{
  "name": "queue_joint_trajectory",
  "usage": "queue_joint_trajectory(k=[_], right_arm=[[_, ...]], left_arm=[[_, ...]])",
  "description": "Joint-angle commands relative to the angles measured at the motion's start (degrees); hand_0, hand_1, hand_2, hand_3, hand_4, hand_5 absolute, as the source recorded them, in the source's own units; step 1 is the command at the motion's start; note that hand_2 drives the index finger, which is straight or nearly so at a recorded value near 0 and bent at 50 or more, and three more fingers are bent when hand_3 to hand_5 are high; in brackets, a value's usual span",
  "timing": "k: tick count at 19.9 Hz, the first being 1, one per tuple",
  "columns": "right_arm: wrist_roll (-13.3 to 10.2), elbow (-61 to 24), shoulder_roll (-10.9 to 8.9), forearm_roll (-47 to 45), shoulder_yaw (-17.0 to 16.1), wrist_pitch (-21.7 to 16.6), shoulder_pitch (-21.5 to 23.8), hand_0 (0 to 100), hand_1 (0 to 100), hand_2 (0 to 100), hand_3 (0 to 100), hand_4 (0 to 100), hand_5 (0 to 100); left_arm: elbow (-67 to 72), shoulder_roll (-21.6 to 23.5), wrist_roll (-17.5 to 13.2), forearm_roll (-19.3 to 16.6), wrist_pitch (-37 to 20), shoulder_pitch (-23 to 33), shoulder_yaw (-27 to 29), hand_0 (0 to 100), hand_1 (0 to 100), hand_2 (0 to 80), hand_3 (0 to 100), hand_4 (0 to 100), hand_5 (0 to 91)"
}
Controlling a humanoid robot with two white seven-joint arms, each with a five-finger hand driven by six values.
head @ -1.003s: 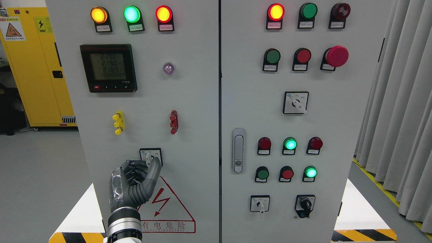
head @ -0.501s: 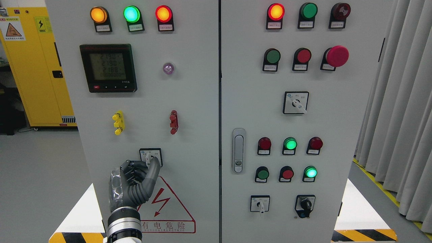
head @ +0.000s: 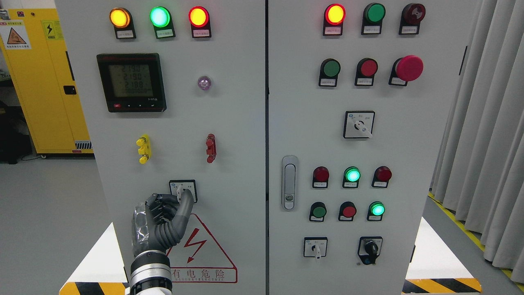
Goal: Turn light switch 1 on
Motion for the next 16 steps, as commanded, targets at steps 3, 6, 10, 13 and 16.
queue_joint_trajectory(k=[3,6,10,13,16], right_arm=[[0.0,0.0,0.00,-1.7,0.0,0.0,0.0,0,50,4,0,0,0],[0.0,0.0,0.00,-1.7,0.0,0.0,0.0,0,50,4,0,0,0],[0.0,0.0,0.00,-1.7,0.0,0.0,0.0,0,50,4,0,0,0],[0.0,0.0,0.00,-1.7,0.0,0.0,0.0,0,50,4,0,0,0],[0.0,0.0,0.00,-1.7,0.0,0.0,0.0,0,50,4,0,0,0]], left_arm=[[0.1,0.0,-0.3,0.0,0.0,0.1,0.0,36,62,62.1,89,91,84.5],[0.2,0.0,-0.3,0.0,0.1,0.1,0.0,37,61,62.5,89,91,84.5],[0.2,0.0,-0.3,0.0,0.1,0.0,0.0,38,61,62.8,90,91,84.5],[0.2,0.0,-0.3,0.0,0.1,0.1,0.0,38,61,62.9,90,91,84.6],[0.2,0.0,-0.3,0.0,0.1,0.1,0.0,39,60,63.2,90,91,84.6]])
